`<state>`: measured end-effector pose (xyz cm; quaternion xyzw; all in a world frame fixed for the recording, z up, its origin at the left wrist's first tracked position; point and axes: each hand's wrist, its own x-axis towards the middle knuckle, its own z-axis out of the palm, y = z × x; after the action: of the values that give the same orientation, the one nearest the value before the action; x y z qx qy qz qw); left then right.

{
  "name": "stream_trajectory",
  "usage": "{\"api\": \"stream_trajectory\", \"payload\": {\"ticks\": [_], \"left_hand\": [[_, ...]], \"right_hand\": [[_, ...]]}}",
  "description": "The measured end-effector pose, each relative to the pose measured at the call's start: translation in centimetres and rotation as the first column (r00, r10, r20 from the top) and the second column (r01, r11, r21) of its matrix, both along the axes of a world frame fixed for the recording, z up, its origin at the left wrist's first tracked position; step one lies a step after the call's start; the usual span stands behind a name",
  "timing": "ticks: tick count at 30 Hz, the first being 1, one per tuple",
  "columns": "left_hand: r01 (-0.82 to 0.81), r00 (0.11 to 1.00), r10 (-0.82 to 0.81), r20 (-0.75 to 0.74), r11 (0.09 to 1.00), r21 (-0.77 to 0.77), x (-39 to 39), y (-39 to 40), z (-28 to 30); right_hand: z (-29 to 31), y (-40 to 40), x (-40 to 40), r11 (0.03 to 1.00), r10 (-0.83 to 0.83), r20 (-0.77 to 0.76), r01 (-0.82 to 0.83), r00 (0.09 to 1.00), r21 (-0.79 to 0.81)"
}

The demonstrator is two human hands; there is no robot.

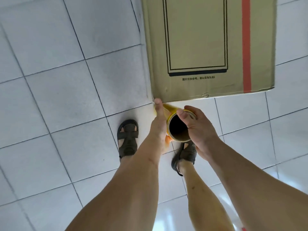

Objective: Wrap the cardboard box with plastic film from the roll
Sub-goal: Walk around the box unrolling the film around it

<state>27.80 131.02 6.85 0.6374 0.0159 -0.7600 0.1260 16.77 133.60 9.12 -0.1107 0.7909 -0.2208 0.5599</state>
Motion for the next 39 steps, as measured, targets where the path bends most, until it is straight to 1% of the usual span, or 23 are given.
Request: {"api": "stream_trajectory", "payload": {"ticks": [2, 4, 9, 12, 14, 16, 17, 19, 22, 26, 29, 32, 34, 36, 39], "left_hand": [[-0.037, 0.999, 0.037, 0.021, 0.999, -0.003, -0.6, 0.6, -1.0], [-0.068, 0.995, 0.068, 0.074, 0.998, 0.003, -1.2, 1.1, -1.8], [-0.124, 0.986, 0.122, 0.109, 0.992, 0.01, -2.1, 0.9, -1.1], [-0.085, 0.979, 0.092, 0.184, 0.995, -0.045, -2.3, 1.1, -1.2], [-0.079, 0.965, 0.098, 0.242, 0.993, -0.088, -2.2, 0.4, -0.1], [-0.105, 0.94, 0.14, 0.31, 0.986, -0.129, -1.8, -0.7, 0.7], [-0.136, 0.933, 0.176, 0.315, 0.98, -0.144, -1.6, -1.4, 0.7], [-0.174, 0.93, 0.211, 0.301, 0.974, -0.146, -1.6, -2.5, 0.4], [-0.118, 0.954, 0.145, 0.261, 0.986, -0.117, -2.1, -3.2, 0.6], [-0.037, 0.978, 0.057, 0.199, 0.994, -0.105, -1.1, -3.4, 0.5], [-0.046, 0.981, 0.062, 0.185, 0.995, -0.094, -0.2, -4.6, 0.5], [0.02, 0.989, -0.012, 0.149, 0.998, -0.053, -0.1, -5.6, 0.3], [0.06, 0.99, -0.052, 0.127, 0.997, -0.057, 0.3, -5.8, -1.2], [0.039, 0.996, -0.033, 0.088, 0.997, -0.062, 1.0, -5.8, -2.9], [-0.023, 0.995, 0.028, 0.101, 0.999, -0.046, 1.3, -5.9, -5.0]], "right_hand": [[-0.3, -0.1, -0.4, 1.0, 0.019, 0.004, -0.019, 1.0, -0.003], [-0.3, -0.2, -0.8, 1.0, 0.028, 0.011, -0.028, 1.0, -0.013], [-0.5, 0.3, -1.6, 1.0, 0.007, 0.037, -0.006, 0.999, -0.016], [-0.6, 0.0, -2.2, 0.999, 0.038, 0.038, -0.037, 0.999, -0.024], [-0.6, -0.4, -2.4, 0.998, 0.052, 0.026, -0.052, 0.998, -0.031], [-0.7, -0.7, -2.4, 0.997, 0.072, 0.016, -0.072, 0.997, -0.03], [-0.7, -0.7, -2.5, 0.996, 0.088, 0.015, -0.087, 0.996, -0.027], [-0.8, -0.5, -2.7, 0.992, 0.124, 0.018, -0.124, 0.992, -0.011], [-0.7, -0.6, -2.8, 0.99, 0.143, 0.016, -0.143, 0.99, -0.004], [-0.2, -1.5, -2.8, 0.997, 0.07, 0.047, -0.071, 0.996, 0.021], [0.3, -1.6, -2.9, 0.995, 0.096, 0.073, -0.097, 0.993, 0.021], [0.5, -1.6, -2.9, 0.995, 0.099, 0.087, -0.101, 0.991, 0.016], [0.3, -1.6, -2.8, 0.994, 0.108, 0.089, -0.11, 0.99, 0.02], [0.2, -1.4, -2.6, 0.994, 0.107, 0.085, -0.109, 0.991, 0.027], [0.2, -1.2, -2.8, 0.99, 0.138, 0.077, -0.14, 0.987, 0.024]]}}
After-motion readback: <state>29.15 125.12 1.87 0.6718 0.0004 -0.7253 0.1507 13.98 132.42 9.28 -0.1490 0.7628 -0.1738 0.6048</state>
